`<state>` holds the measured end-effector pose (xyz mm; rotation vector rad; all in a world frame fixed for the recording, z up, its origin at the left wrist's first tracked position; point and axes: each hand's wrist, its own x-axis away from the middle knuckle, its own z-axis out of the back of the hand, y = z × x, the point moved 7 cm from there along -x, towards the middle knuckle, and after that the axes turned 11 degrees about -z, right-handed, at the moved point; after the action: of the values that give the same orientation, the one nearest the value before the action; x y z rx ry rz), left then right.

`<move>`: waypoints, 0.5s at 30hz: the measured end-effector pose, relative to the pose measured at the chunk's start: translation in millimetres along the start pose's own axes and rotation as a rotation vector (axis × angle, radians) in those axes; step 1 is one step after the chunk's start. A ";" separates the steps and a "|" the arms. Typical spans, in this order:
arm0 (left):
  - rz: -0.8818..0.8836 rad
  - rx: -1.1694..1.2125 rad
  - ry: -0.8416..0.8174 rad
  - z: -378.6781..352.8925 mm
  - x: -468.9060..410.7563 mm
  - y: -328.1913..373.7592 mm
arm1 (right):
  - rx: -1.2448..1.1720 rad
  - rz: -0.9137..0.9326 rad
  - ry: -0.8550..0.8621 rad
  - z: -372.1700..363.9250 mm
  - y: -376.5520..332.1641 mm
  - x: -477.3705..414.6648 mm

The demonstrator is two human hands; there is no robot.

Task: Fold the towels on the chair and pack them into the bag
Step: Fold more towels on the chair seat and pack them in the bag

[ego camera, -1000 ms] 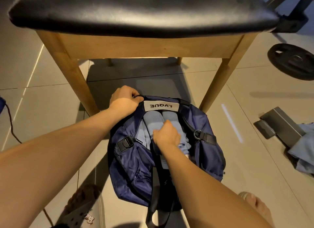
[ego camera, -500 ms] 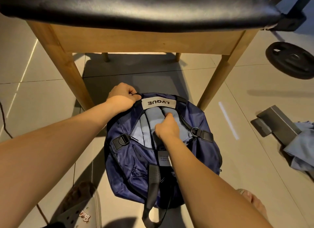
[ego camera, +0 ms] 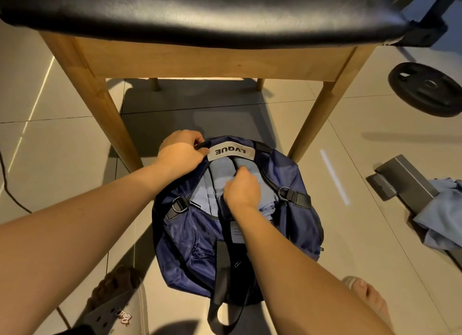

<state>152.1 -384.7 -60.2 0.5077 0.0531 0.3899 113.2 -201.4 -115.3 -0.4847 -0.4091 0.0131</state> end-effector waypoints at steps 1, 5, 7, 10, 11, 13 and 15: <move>-0.021 -0.026 0.009 -0.8 1.1 2.5 | 0.064 0.070 0.051 6.5 -3.2 6.4; -0.166 -0.082 0.082 -3.1 7.7 17.8 | 0.231 0.268 0.346 27.1 10.5 32.6; -0.246 -0.126 0.102 -6.0 11.4 26.3 | 0.282 0.203 0.302 23.3 24.6 35.9; -0.301 -0.210 0.051 -17.2 18.0 33.0 | 0.209 0.057 0.073 4.4 41.5 31.7; -0.323 -0.255 0.020 -22.7 20.8 34.6 | 0.180 0.040 0.021 -2.0 43.5 31.2; -0.378 -0.349 -0.014 -33.2 26.0 38.1 | 0.186 0.072 -0.015 -10.3 42.7 32.6; -0.402 -0.415 -0.006 -40.7 28.8 41.2 | 0.201 0.106 -0.034 -13.0 43.1 30.2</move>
<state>158.4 -321.9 -74.6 0.0809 0.0647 0.0002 149.5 -165.8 -133.9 -0.3072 -0.4100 0.1634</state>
